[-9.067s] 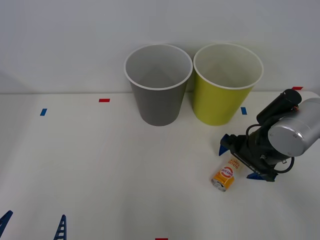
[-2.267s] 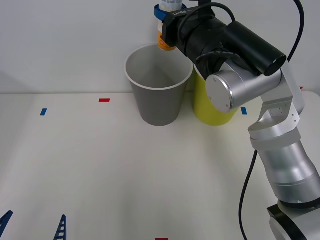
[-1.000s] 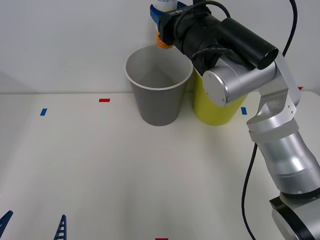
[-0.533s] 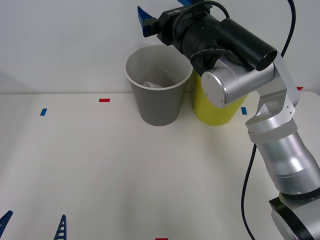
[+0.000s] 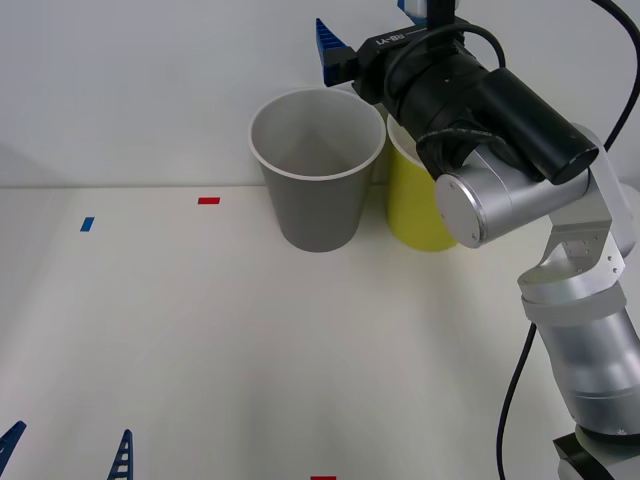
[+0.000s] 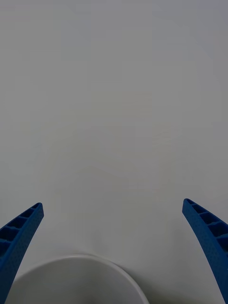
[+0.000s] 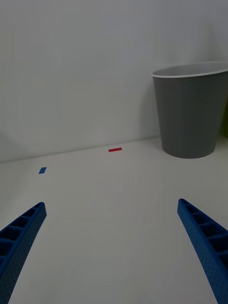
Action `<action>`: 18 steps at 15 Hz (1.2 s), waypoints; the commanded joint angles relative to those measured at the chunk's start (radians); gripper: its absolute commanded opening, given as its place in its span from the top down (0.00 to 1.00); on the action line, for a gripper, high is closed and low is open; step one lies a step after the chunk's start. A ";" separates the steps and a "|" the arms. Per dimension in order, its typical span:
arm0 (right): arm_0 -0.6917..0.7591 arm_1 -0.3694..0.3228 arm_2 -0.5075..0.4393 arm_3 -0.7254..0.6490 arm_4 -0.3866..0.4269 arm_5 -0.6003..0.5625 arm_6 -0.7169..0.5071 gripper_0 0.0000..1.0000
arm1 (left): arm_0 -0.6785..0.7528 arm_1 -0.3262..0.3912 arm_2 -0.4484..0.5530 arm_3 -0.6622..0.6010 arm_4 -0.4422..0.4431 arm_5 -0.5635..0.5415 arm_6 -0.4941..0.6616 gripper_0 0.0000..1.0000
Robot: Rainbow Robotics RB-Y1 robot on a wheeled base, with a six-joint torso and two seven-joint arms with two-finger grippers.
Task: Put cans in the gray bin and PET bottles in the light green bin.
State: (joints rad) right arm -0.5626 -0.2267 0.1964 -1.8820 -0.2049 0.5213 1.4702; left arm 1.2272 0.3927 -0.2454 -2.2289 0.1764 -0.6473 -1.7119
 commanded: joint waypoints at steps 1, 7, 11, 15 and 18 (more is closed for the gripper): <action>0.084 0.004 -0.057 -0.092 -0.001 0.000 -0.002 0.00 | 0.000 0.000 0.000 0.000 0.000 0.000 0.000 0.05; 0.325 -0.013 -0.127 -0.309 0.002 0.000 0.001 0.00 | 0.000 0.000 0.000 0.000 0.000 0.000 0.000 0.05; 0.498 -0.037 -0.132 -0.422 0.079 -0.035 -0.008 0.00 | 0.000 0.000 0.000 0.000 0.000 0.000 0.000 0.05; 0.650 -0.057 -0.160 -0.479 0.076 -0.129 -0.011 0.00 | 0.000 0.000 0.000 0.000 0.000 0.000 0.000 0.05; 0.780 -0.060 -0.180 -0.528 0.076 -0.210 -0.013 0.00 | 0.000 0.000 0.000 0.000 0.000 0.000 0.000 0.05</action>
State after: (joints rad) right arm 0.1818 -0.2849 0.0232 -2.3991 -0.1289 0.3459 1.4583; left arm 1.2272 0.3927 -0.2454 -2.2289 0.1764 -0.6473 -1.7119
